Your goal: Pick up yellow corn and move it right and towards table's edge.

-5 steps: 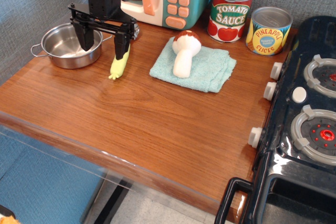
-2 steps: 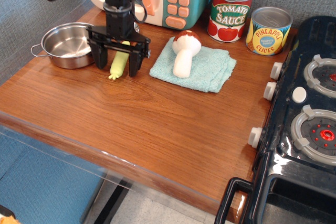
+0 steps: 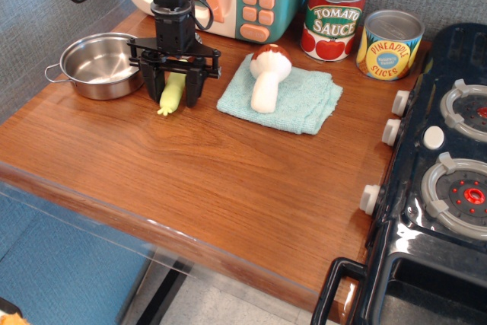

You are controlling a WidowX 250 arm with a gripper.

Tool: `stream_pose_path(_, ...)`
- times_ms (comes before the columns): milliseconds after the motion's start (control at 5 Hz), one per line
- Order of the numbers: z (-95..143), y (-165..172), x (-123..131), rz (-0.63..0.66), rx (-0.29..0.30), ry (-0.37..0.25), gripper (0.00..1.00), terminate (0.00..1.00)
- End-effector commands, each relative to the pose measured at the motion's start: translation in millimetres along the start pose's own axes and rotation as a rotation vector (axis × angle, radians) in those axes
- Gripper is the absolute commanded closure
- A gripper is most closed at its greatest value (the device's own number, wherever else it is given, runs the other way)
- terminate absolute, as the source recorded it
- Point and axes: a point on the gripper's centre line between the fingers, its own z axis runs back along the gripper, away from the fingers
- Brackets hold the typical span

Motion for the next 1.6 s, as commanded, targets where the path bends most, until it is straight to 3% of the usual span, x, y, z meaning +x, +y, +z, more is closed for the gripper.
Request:
stream_pose_path(0, 18.7, 12.4, -1.2, 0.041, -0.008, -0.054, 1.00, 0.00)
stream_pose_path(200, 41.5, 10.0, -13.8, 0.018, -0.053, -0.080, 1.00, 0.00)
stream_pose_path(400, 53.4, -3.6, -36.6, -0.044, -0.105, -0.065, 1.00, 0.00)
stream_pose_path(600, 54.6, -33.3, -77.2, -0.144, -0.134, -0.021, 1.00, 0.00)
stream_pose_path(800, 35.7, -67.3, -116.5, -0.236, -0.119, 0.040, 1.00, 0.00)
stream_pose_path(1000, 17.6, -98.6, -150.8, -0.306, -0.074, 0.043, 1.00, 0.00)
stream_pose_path(1200, 5.0, -120.6, -162.3, -0.336, -0.035, 0.032, 1.00, 0.00)
stream_pose_path(1400, -0.3, -125.7, -157.1, -0.318, -0.026, 0.025, 1.00, 0.00)
